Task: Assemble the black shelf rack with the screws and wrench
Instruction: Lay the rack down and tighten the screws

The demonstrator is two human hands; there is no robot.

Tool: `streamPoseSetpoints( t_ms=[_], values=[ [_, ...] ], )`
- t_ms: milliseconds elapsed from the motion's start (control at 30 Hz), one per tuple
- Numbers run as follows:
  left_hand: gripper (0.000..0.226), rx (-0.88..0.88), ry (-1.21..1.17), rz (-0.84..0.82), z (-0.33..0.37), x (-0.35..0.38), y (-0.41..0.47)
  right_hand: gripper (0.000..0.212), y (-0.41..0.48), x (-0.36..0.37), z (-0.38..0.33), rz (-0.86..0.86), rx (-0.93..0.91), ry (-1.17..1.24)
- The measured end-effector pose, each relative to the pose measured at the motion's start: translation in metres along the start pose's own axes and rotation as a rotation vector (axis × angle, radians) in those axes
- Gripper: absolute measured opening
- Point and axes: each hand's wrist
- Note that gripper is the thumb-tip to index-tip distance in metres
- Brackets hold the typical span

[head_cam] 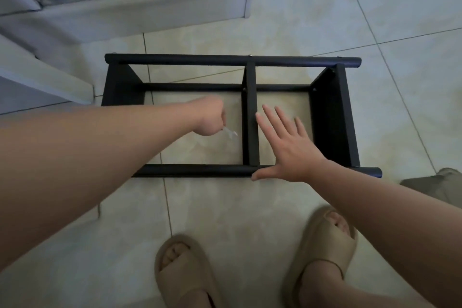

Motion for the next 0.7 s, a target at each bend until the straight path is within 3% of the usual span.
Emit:
streamPoseSetpoints(
  t_ms=[200, 367, 700],
  values=[
    [0.016, 0.065, -0.252, -0.103, -0.021, 0.046, 0.017, 0.131, 0.009, 0.017, 0.004, 0.033, -0.112, 0.004],
    [0.009, 0.108, -0.554, -0.055, -0.023, 0.073, 0.027, 0.123, 0.010, 0.023, 0.005, 0.119, -0.197, 0.014],
    [0.016, 0.156, -0.849, 0.018, -0.018, 0.084, 0.032, 0.121, 0.011, 0.027, 0.007, 0.167, -0.227, -0.001]
  ],
)
Point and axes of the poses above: each hand's wrist, its own y-axis towards the middle knuckle, its own x-axis out of the palm, z = x × y, and after that the axes turned 8 degrees about y, right-handed
